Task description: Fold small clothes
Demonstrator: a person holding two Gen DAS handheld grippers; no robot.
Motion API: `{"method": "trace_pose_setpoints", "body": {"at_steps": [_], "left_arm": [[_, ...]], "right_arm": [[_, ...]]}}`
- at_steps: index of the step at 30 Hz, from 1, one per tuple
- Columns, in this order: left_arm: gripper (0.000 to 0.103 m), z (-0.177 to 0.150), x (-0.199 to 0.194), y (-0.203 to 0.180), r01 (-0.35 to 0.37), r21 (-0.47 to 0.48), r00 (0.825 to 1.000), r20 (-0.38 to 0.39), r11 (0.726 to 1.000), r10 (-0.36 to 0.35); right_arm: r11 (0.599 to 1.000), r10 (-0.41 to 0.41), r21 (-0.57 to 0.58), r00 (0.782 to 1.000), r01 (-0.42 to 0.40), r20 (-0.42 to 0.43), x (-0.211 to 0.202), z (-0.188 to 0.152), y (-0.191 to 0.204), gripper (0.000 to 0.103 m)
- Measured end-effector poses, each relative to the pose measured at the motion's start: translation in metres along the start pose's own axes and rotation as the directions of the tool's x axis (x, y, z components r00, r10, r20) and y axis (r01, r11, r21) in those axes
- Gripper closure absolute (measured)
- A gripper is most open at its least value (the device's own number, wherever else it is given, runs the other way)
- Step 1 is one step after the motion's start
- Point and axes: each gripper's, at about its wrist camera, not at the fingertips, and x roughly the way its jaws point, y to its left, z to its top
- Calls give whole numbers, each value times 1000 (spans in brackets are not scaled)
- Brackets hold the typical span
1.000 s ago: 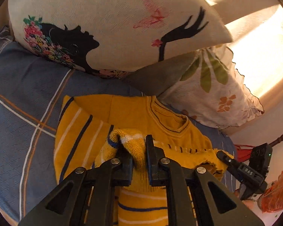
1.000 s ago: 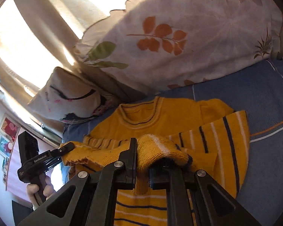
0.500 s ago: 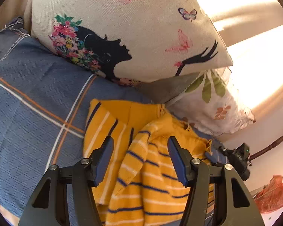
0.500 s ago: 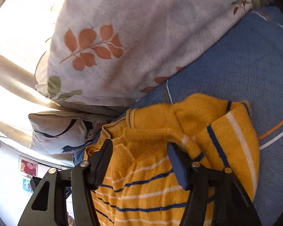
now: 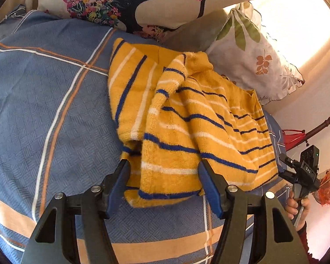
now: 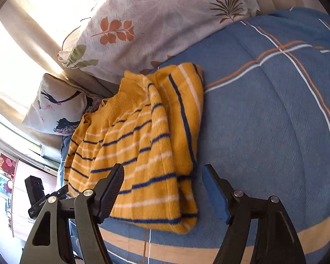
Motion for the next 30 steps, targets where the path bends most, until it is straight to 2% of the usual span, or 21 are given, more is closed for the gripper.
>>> {"method": "trace_pose_setpoints", "body": {"at_steps": [2, 3, 4, 5, 6, 7, 8, 13, 16, 17, 21, 23, 24, 25, 26, 27, 29, 30], "left_arm": [[40, 1, 8, 0, 30, -33, 1000, -3, 999, -30], [54, 3, 10, 1, 40, -59, 999, 1, 997, -40], [87, 4, 13, 3, 49, -85, 999, -8, 995, -49], [96, 6, 16, 3, 49, -111, 998, -23, 993, -51], [95, 7, 13, 5, 49, -130, 999, -16, 990, -51], [97, 7, 6, 4, 43, -129, 999, -3, 991, -43], [97, 8, -1, 2, 23, -117, 1000, 8, 993, -23], [97, 6, -52, -5, 32, -99, 998, 61, 995, -26], [97, -4, -58, -5, 26, -101, 999, 48, 995, -22], [97, -7, -56, -2, 14, -109, 1000, 30, 994, -10], [95, -14, -49, 11, -90, -109, 996, 9, 990, 91], [93, -13, -56, 26, -53, -151, 998, 15, 987, 56], [88, -12, -63, 31, -41, -163, 998, 31, 986, 47], [82, -13, -72, 33, -51, -160, 997, 57, 986, 60], [80, -13, -82, 32, -72, -143, 993, 84, 987, 85], [80, -14, -91, 27, -85, -119, 989, 110, 989, 98], [76, -12, -103, 13, -50, -74, 988, 142, 996, 60], [68, -9, -103, 3, -16, -51, 988, 151, 999, 23]], "right_arm": [[1000, -1, 2, 1000, 1, -10, 6, -8, -3, 24], [1000, -6, 6, 1000, 6, -12, 12, -11, -2, 24], [1000, -3, 7, 1000, 3, -4, 18, -13, 0, 23], [1000, -3, -5, 1000, 3, 28, 20, -15, 4, 28], [1000, 1, -12, 1000, 0, 21, 24, -15, 7, 57], [1000, 18, -9, 1000, -18, -19, 31, -14, 8, 75], [999, 34, 3, 998, -34, -50, 35, -11, 8, 86], [995, 98, 11, 994, -99, 39, -13, 5, 2, 97], [993, 115, 4, 991, -115, 69, -41, 7, -5, 97], [995, 96, -2, 993, -96, 64, -44, 5, -7, 97], [995, -51, -82, 999, 52, 14, -31, -7, -10, 94], [992, -90, -86, 996, 92, 30, -34, -8, -12, 90], [993, -82, -80, 996, 84, 33, -37, -7, -13, 79], [994, -73, -77, 996, 77, 49, -42, -5, -13, 73], [993, -74, -88, 994, 81, 78, -49, -4, -11, 66], [989, -81, -115, 991, 93, 108, -56, -2, -4, 65], [979, -86, -171, 987, 109, 135, -60, 4, 12, 65], [976, -75, -192, 987, 102, 139, -57, 7, 22, 65]]}}
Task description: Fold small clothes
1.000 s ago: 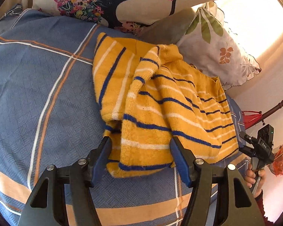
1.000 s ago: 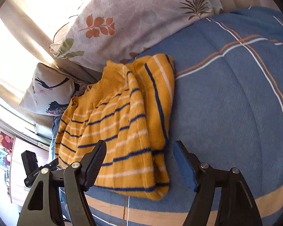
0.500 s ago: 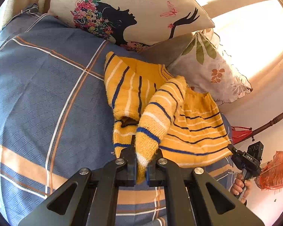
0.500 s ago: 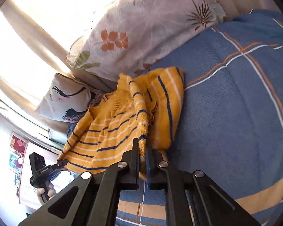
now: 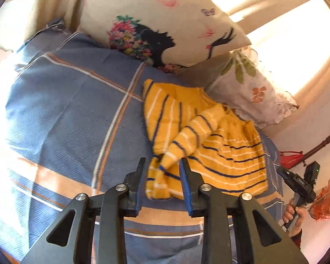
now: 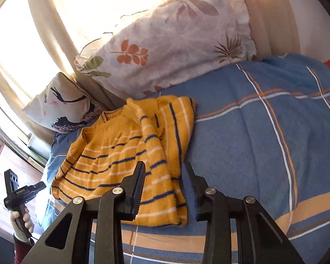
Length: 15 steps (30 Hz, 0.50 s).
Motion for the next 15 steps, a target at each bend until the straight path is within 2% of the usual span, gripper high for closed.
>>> {"method": "trace_pose_setpoints", "body": {"at_steps": [1, 3, 7, 10, 12, 15], "left_arm": [[57, 1, 1, -11, 34, 22, 999, 2, 999, -34], [48, 4, 16, -39, 88, 84, 996, -20, 993, -86], [48, 12, 75, -89, 128, 172, 989, -102, 977, -111], [48, 25, 124, -106, 136, 173, 984, -135, 975, -114], [48, 34, 148, -110, 104, 187, 987, -140, 977, -79], [48, 50, 173, -105, -10, 217, 993, -111, 976, 35]], "right_arm": [[1000, 20, -20, 1000, -21, -2, 4, 5, 9, 65], [997, 52, -56, 998, -53, -23, 23, 15, 29, 65], [991, 77, -101, 993, -86, -88, 76, 27, 67, 65], [985, 23, -168, 991, -45, -129, 117, 35, 89, 65], [978, -25, -210, 989, -6, -144, 140, 40, 95, 65], [973, -88, -227, 984, 51, -154, 164, 49, 92, 65]]}}
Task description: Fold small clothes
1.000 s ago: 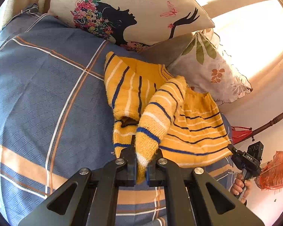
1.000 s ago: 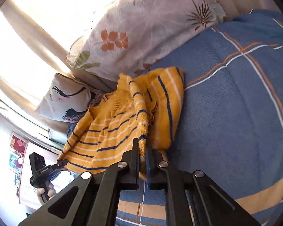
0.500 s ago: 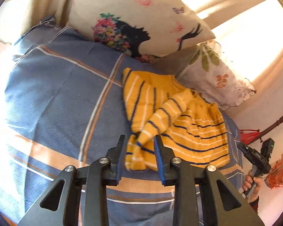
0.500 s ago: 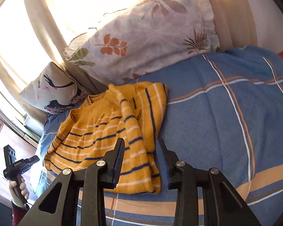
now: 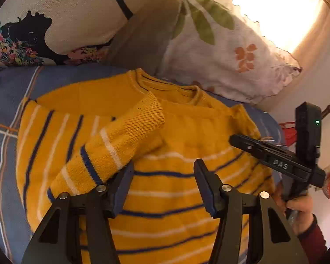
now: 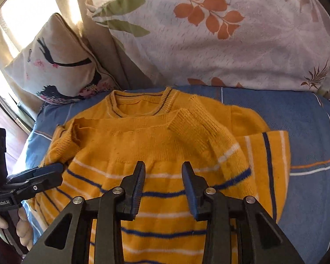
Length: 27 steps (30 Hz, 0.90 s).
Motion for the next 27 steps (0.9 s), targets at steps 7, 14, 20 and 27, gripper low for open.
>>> {"method": "trace_pose_setpoints", "body": {"at_steps": [7, 14, 20, 27], "left_arm": [[49, 32, 4, 50, -344, -9, 936, 75, 939, 343], [49, 30, -11, 91, -259, -136, 963, 40, 956, 266], [49, 20, -58, 106, -210, -184, 970, 84, 960, 228], [47, -28, -107, 116, -177, -236, 975, 92, 955, 204]], "right_arm": [[991, -63, 117, 998, 63, -6, 26, 24, -48, 65], [983, -15, 185, 999, 8, 32, 28, 31, -70, 66], [949, -189, 263, 981, 172, 40, 3, 25, -105, 49], [946, -175, 294, 978, 135, 117, -59, 6, -105, 44]]}}
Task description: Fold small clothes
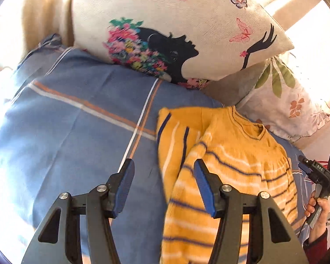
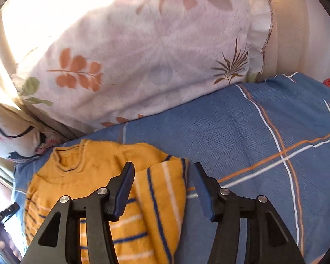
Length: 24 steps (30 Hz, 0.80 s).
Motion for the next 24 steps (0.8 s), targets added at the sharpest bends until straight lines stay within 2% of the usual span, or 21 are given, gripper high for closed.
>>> {"method": "trace_pose_setpoints", "body": {"at_steps": [4, 7, 13, 18, 19, 21, 24], "left_arm": [[46, -26, -7, 15, 47, -59, 998, -27, 997, -48], [46, -43, 0, 19, 90, -101, 994, -48, 991, -95], [44, -67, 11, 13, 222, -180, 970, -62, 958, -236], [44, -81, 13, 1, 269, -193, 960, -25, 944, -279], [63, -83, 11, -1, 278, -183, 958, -18, 943, -286], [88, -85, 7, -3, 273, -174, 960, -16, 946, -280], [90, -88, 6, 3, 320, -218, 945, 2, 922, -328]], "right_arm": [[996, 85, -21, 996, -85, 1, -22, -17, 16, 39], [988, 147, -39, 988, -149, -46, -23, -36, 40, 39], [950, 249, -148, 954, -274, -168, -20, -69, 107, 37], [894, 302, -251, 914, -370, -271, -13, -87, 176, 31], [883, 304, -270, 907, -383, -291, -10, -91, 191, 31], [861, 297, -314, 897, -400, -326, -2, -96, 222, 31], [822, 271, -390, 888, -415, -373, 13, -106, 270, 30]]}}
